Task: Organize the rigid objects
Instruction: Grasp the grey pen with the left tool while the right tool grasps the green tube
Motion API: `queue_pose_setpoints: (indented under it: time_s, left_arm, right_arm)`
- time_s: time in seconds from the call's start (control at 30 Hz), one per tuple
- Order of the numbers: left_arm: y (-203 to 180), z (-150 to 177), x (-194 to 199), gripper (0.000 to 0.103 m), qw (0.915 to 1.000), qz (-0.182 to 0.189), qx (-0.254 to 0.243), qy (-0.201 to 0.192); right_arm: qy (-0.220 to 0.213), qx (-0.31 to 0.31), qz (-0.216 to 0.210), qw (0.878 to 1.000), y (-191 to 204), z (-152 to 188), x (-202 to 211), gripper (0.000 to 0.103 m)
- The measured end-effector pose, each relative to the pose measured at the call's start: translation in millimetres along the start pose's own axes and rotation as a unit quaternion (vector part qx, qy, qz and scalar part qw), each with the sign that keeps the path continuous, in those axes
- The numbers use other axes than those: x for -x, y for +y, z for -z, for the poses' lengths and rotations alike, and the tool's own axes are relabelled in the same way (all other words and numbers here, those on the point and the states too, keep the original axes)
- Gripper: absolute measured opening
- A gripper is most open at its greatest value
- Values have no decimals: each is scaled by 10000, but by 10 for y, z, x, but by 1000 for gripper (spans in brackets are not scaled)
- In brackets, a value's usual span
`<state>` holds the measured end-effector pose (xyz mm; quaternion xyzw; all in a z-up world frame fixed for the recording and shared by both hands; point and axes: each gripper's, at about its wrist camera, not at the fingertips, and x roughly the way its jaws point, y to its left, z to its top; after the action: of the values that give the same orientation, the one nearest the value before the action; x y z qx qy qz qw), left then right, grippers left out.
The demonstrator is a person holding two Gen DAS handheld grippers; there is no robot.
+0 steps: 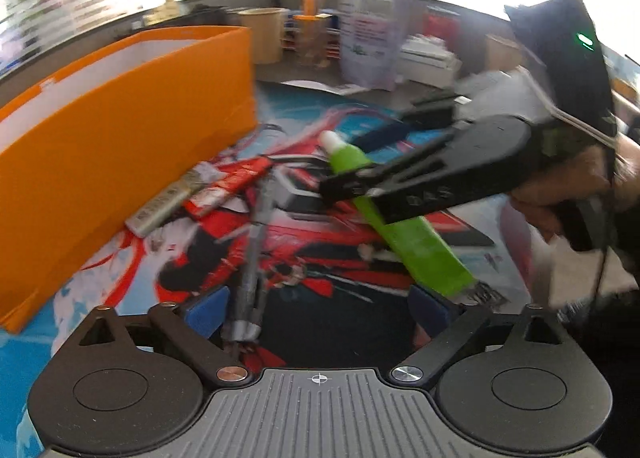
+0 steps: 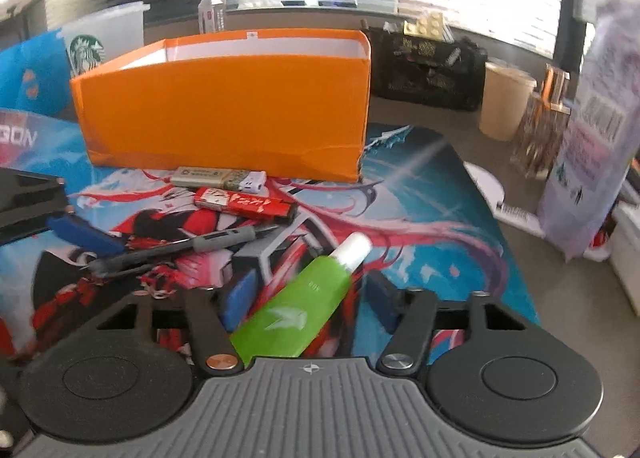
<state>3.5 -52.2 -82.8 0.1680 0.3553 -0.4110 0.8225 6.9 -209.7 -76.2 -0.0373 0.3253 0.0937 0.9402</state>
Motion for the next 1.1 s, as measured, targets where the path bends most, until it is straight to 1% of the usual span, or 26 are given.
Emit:
queue_pose_setpoints:
  time_s: [0.03, 0.1, 0.13, 0.2, 0.3, 0.33, 0.4, 0.43, 0.47, 0.5, 0.53, 0.6, 0.63, 0.67, 0.73, 0.8, 0.83, 0.9, 0.93, 0.97, 1.03, 1.1]
  left_arm:
    - [46, -12, -19, 96, 9997, -132, 177, -45]
    - [115, -29, -50, 96, 9988, -283, 371, -132]
    - [136, -38, -70, 94, 9982, -402, 422, -166]
    - [137, -60, -120, 93, 9971, -637, 357, -235]
    - [128, -81, -169, 91, 9967, -627, 360, -373]
    - [118, -84, -176, 89, 9967, -606, 339, -422]
    - [78, -78, -168, 75, 9969, -512, 235, -554]
    - [53, -77, -155, 60, 9971, -413, 143, -622]
    - [21, -75, -141, 47, 9972, -350, 60, -656]
    - [-1, -76, -142, 44, 9972, -314, 2, -677]
    - [-22, -78, -141, 39, 9972, -290, -26, -688]
    - [-51, -93, -149, 35, 9973, -292, -24, -679]
    - [-59, -96, -147, 29, 9971, -335, 5, -681]
    - [-65, -98, -149, 20, 9968, -409, 42, -689]
    - [-62, -99, -149, 8, 9956, -600, 156, -701]
    - [-22, -95, -132, 8, 9945, -676, 400, -692]
    - [-2, -94, -124, 8, 9932, -783, 543, -673]
    - [1, -84, -115, 8, 9914, -970, 580, -658]
    - [4, -67, -105, 8, 9902, -1076, 604, -658]
    - [7, -59, -96, 8, 9895, -1119, 637, -654]
    - [23, -41, -75, 8, 9887, -1150, 708, -646]
    - [34, -25, -59, 8, 9879, -1171, 780, -648]
  right_arm:
    - [12, -24, -9, 10000, -23, -3, 2, 48]
    - [40, 10, 12, 10000, -34, 6, 16, 48]
    - [66, 8, 34, 10000, -30, 9, 30, 48]
    - [102, -3, 66, 9999, 6, 28, 65, 48]
    - [89, -48, 78, 9999, 62, 77, 117, 49]
    - [82, -32, 86, 9999, 78, 90, 129, 50]
    - [87, -11, 112, 9999, 94, 101, 148, 50]
    - [89, -4, 119, 9999, 104, 104, 155, 50]
    - [75, 53, 123, 9999, 124, 110, 161, 50]
    - [49, 139, 134, 9998, 146, 114, 166, 49]
    - [29, 205, 120, 9997, 161, 115, 165, 46]
    - [-15, 293, 45, 9996, 171, 107, 151, 40]
    - [-40, 329, 15, 9995, 175, 102, 140, 35]
    - [-65, 378, -18, 9993, 179, 93, 125, 32]
    - [-97, 419, -34, 9991, 181, 75, 94, 27]
    - [-156, 491, -3, 9987, 189, 58, 55, 27]
    - [-182, 529, 3, 9984, 194, 52, 39, 27]
    - [-169, 549, 14, 9984, 195, 35, 31, 27]
    - [-152, 515, 53, 9985, 193, 36, 35, 30]
    - [-142, 527, 102, 9985, 195, 41, 49, 33]
    - [-99, 549, 218, 9982, 194, 56, 90, 37]
    - [-62, 567, 250, 9981, 190, 88, 135, 37]
